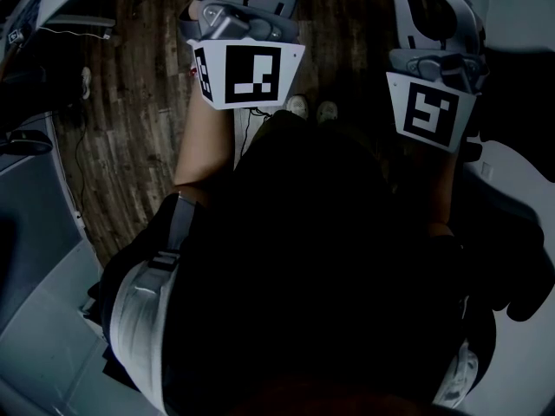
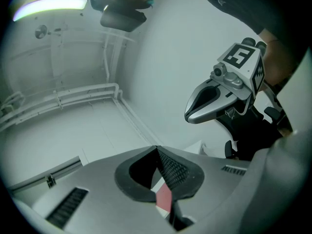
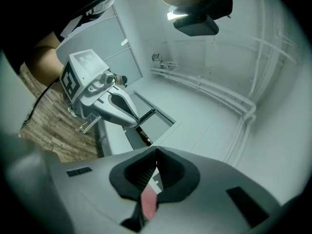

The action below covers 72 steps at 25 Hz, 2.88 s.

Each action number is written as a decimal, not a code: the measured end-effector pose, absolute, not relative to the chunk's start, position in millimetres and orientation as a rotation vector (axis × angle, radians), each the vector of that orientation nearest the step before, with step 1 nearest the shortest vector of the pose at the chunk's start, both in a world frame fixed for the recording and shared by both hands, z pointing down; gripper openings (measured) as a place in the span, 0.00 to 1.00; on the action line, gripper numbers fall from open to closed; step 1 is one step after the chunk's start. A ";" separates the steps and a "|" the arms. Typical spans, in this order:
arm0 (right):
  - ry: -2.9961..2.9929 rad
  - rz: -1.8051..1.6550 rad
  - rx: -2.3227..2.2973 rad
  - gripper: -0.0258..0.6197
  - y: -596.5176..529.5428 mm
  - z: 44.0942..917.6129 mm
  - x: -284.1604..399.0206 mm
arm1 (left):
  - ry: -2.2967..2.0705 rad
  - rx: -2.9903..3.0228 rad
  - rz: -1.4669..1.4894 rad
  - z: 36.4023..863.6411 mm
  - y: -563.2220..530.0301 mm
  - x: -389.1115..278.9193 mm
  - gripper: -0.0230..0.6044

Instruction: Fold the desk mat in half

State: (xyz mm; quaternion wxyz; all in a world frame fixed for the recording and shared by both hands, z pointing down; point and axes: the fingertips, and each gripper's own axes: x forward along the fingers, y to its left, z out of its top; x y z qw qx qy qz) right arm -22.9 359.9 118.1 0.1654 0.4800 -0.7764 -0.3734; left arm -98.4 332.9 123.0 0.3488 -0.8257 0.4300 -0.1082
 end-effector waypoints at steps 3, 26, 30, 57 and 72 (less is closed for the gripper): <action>-2.212 -1.056 1.361 0.09 359.7 122.3 -31.0 | 1.105 -2.148 -0.277 126.5 331.5 -104.4 0.06; -2.209 -1.069 1.351 0.09 334.8 138.9 -50.5 | 1.084 -2.128 -0.287 132.2 310.8 -122.2 0.06; -2.220 -1.053 1.350 0.09 311.2 147.1 -49.0 | 1.095 -2.126 -0.307 139.7 289.8 -123.1 0.06; -2.275 -1.029 1.245 0.09 132.2 150.9 -16.2 | 1.121 -2.132 -0.380 137.4 120.3 -85.0 0.06; -2.242 -1.024 1.128 0.09 44.7 171.0 16.9 | 1.156 -2.148 -0.386 147.7 35.1 -48.6 0.06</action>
